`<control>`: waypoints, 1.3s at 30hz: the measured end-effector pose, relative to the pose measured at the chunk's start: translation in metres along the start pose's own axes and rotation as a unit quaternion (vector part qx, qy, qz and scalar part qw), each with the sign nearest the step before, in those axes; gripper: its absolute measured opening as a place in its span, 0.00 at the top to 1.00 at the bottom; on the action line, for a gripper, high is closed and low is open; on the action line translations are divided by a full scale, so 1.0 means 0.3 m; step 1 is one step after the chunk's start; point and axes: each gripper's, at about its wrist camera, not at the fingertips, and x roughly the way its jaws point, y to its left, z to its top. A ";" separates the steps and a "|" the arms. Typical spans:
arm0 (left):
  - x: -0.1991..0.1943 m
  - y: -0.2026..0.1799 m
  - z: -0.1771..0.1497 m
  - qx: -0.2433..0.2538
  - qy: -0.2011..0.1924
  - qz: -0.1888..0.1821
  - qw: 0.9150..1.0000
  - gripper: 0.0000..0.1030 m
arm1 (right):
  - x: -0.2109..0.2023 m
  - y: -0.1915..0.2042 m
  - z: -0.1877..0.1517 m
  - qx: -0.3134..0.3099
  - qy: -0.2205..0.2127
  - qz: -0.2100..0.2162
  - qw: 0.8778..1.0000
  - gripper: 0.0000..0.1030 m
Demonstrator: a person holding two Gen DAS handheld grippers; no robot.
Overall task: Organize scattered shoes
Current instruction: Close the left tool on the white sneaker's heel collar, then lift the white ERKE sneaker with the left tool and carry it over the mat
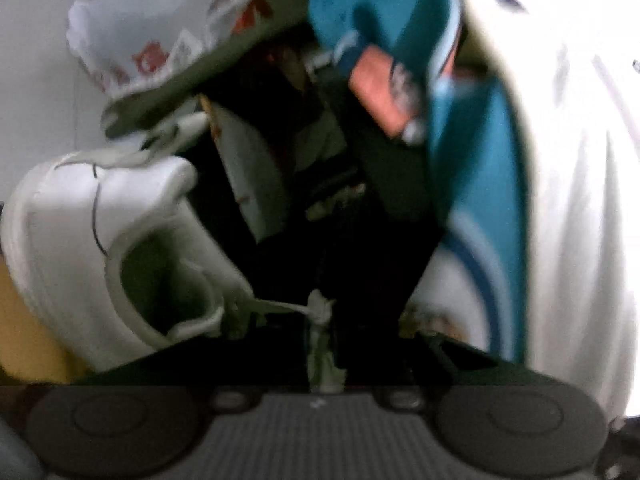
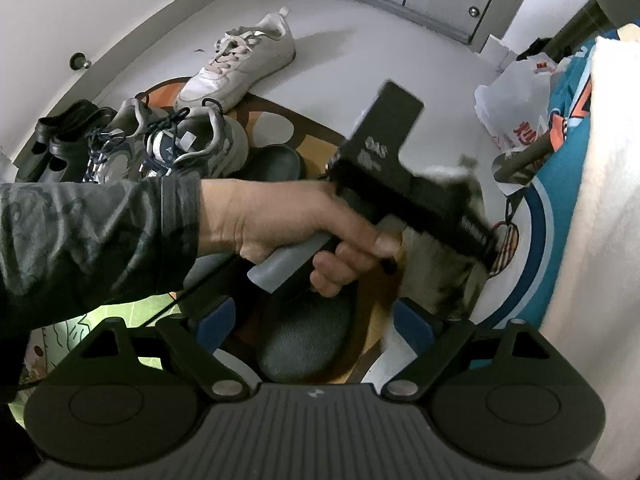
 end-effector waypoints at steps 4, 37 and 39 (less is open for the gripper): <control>-0.069 -0.055 0.043 0.005 -0.026 -0.015 1.000 0.90 | -0.001 -0.006 0.003 0.002 -0.003 -0.008 1.000 0.13; -0.821 -0.134 0.179 0.013 -0.181 0.093 0.979 0.90 | 0.016 0.061 0.281 -0.124 -0.095 -0.016 0.988 0.11; -0.848 -0.133 0.175 0.013 -0.186 0.098 0.978 0.90 | 0.039 0.088 0.313 -0.165 -0.104 0.008 0.981 0.09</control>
